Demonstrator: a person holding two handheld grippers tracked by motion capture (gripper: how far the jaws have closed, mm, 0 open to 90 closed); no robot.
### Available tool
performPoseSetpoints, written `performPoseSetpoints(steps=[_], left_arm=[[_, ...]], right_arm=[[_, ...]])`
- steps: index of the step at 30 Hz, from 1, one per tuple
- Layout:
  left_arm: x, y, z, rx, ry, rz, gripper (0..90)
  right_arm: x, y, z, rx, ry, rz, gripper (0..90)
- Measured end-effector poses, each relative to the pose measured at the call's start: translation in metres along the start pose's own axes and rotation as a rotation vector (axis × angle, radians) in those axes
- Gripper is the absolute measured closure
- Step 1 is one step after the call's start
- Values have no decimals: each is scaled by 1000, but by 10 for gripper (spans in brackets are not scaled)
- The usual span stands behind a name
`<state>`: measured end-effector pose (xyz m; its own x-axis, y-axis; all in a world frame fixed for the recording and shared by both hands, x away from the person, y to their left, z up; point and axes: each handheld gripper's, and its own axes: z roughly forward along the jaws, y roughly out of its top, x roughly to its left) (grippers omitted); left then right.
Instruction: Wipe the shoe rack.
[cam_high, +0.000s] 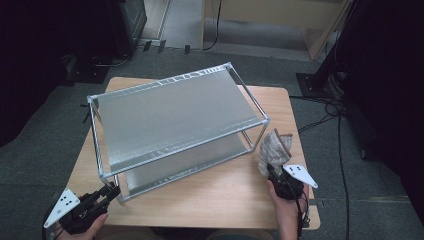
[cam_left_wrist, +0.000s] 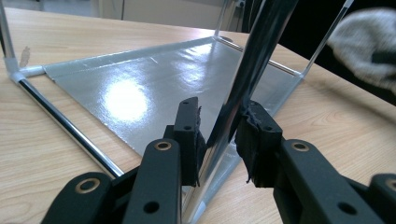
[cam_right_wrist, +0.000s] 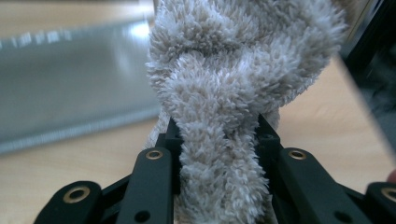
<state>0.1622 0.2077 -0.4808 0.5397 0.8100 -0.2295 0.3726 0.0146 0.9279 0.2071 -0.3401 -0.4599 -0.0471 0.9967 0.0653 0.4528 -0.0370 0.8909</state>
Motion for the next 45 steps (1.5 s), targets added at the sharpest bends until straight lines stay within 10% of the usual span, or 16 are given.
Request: performPoseSetpoints(steps=[6, 19, 28, 45], left_arm=[[-1, -2, 0, 11, 17, 32, 715], [1, -3, 3, 10, 16, 48, 747], [4, -2, 8, -6, 16, 31, 770], [-2, -5, 9, -8, 7, 24, 771]], right_arm=[[3, 21, -16, -130, -19, 45, 676], [52, 111, -13, -374, 59, -21, 643], [61, 122, 32, -277, 116, 77, 622], [134, 90, 7, -278, 344, -1, 622]])
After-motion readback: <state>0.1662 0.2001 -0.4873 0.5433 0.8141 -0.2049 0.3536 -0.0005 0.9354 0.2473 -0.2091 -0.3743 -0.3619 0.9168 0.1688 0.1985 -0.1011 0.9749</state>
